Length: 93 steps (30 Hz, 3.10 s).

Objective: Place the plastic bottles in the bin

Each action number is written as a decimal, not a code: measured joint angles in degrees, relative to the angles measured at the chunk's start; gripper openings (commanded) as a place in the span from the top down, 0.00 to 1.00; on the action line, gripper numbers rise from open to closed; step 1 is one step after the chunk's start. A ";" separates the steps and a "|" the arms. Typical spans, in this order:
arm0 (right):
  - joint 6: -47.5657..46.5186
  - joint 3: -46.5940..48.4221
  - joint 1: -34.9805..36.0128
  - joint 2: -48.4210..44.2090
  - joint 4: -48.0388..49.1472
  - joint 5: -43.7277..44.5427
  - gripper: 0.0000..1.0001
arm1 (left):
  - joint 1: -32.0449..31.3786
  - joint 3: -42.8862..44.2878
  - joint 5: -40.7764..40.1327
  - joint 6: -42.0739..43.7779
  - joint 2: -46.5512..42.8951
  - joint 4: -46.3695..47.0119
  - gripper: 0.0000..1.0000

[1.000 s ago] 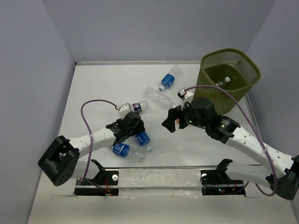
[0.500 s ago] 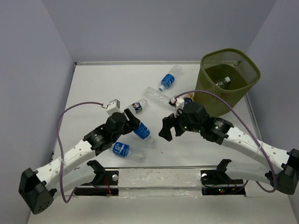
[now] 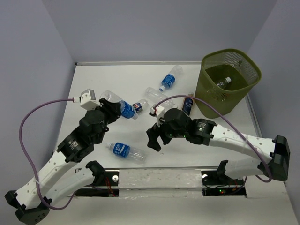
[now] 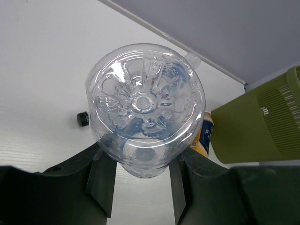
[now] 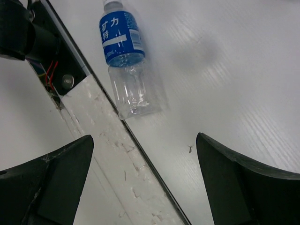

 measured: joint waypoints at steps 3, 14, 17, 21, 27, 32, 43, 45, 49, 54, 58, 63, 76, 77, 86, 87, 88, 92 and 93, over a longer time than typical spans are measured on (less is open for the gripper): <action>-0.68 1.05 1.97 3.43 -0.42 1.25 0.05 | 0.00 1.07 -1.60 1.27 -0.11 -0.46 0.76; -5.77 10.25 3.69 17.79 2.58 2.01 0.00 | 0.00 7.69 -8.48 5.60 -1.07 -5.11 0.75; -6.82 12.07 5.40 23.43 3.80 2.54 0.00 | 0.00 11.43 -12.07 7.80 -1.09 -5.46 0.76; -7.63 15.63 7.39 31.58 5.88 3.32 0.00 | 0.02 15.56 -17.05 10.99 -1.84 -5.31 0.75; -7.87 21.38 8.33 41.33 7.89 3.21 0.02 | 0.00 16.65 -20.37 13.90 -3.08 -5.27 0.75; -7.50 23.17 8.35 45.20 8.44 3.28 0.15 | 0.00 16.65 -20.55 14.51 -2.99 -5.29 0.75; -5.44 20.44 8.24 42.05 11.04 9.18 0.56 | 0.00 16.63 -18.91 14.64 -2.99 -5.29 0.75; -5.18 17.18 7.85 37.07 10.32 11.13 0.58 | 0.00 16.63 -18.43 14.67 -2.99 -5.27 0.75; -4.68 12.09 3.13 21.42 9.51 14.69 0.59 | 0.00 17.64 -16.85 14.75 -2.89 -5.25 0.76; -5.07 11.89 -10.25 3.93 9.16 20.76 0.63 | 0.00 21.09 -13.79 15.23 -2.36 -3.87 0.76; -7.21 14.45 -21.73 -3.78 8.48 24.72 0.66 | 0.02 24.13 -10.29 15.43 0.17 -0.98 0.76; -7.80 21.51 -41.81 -2.84 8.00 24.00 0.66 | 0.02 26.18 -4.11 15.34 6.75 2.60 0.76; -3.85 24.09 -59.84 3.54 7.98 21.86 0.00 | 0.00 31.98 11.13 13.16 25.22 11.65 0.76; -3.52 24.09 -60.00 3.72 7.58 21.53 0.00 | 0.00 32.44 11.91 12.85 26.05 12.63 0.76; 3.10 22.91 -60.02 -9.60 4.28 10.80 0.30 | -3.13 40.76 17.14 9.81 38.23 24.55 0.76; 3.50 22.32 -60.00 -12.81 4.28 9.51 0.50 | -3.69 41.99 17.46 9.64 40.19 25.81 0.76; 3.91 21.88 -60.02 -16.04 4.31 8.31 0.98 | -4.17 42.88 17.68 9.46 42.03 26.80 0.76; 6.40 19.32 -60.02 -26.27 5.25 3.82 1.00 | -6.64 46.16 18.03 8.41 49.20 32.20 0.76; 6.80 18.84 -60.02 -28.46 5.20 2.84 1.00 | -7.28 46.80 17.99 8.24 50.77 33.20 0.76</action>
